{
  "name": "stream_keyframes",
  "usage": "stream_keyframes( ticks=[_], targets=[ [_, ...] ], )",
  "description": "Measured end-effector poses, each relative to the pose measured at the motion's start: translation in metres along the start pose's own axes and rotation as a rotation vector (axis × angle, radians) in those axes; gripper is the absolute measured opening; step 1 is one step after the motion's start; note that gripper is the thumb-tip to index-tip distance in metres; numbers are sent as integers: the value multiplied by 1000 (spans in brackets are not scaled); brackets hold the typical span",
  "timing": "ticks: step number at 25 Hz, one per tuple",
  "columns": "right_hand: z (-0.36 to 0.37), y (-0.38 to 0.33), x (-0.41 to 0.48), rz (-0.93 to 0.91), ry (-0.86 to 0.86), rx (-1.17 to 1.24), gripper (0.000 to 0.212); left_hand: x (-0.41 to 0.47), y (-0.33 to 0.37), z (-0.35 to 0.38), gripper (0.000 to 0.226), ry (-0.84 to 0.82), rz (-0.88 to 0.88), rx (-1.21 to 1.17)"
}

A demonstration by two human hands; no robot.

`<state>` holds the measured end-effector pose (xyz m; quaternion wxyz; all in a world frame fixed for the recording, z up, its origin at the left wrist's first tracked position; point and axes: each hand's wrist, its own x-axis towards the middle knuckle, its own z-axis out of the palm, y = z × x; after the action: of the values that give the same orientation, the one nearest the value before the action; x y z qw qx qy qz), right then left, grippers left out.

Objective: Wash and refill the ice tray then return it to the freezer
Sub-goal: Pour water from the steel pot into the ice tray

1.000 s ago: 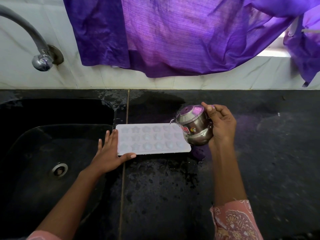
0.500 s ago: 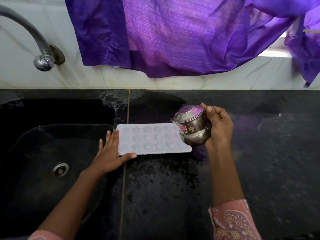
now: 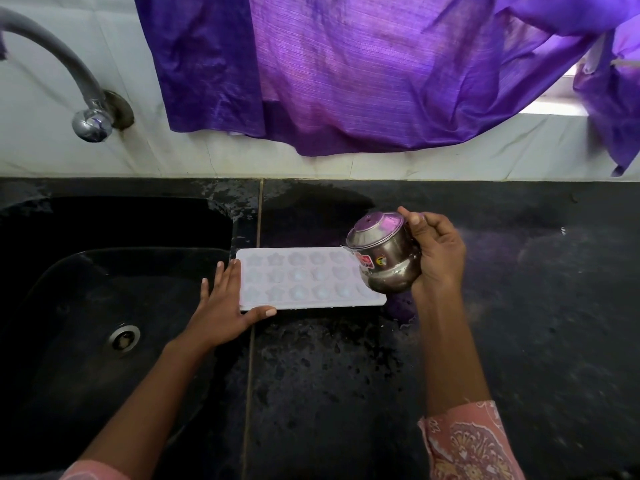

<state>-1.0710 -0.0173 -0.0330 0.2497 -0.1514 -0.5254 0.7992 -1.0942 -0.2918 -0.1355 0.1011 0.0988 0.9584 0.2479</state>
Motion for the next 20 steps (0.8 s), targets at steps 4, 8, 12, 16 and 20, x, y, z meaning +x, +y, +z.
stream_keyframes(
  ticks=[4,8,12,16,20],
  targets=[
    [3,-1,-2,-3,-16,-9,18,0,0,0,133,3,1,-5],
    [7,1,-4,-5,-28,-18,16,1,-1,0,132,-2,-3,-2],
    [8,2,-4,-12,-31,-20,17,0,0,0,124,-14,-10,3],
    [10,2,-5,-17,-37,-20,13,-1,2,0,118,-20,-21,6],
    [12,0,-5,-14,-24,-55,17,-1,1,0,118,-19,-17,-6]
  ],
)
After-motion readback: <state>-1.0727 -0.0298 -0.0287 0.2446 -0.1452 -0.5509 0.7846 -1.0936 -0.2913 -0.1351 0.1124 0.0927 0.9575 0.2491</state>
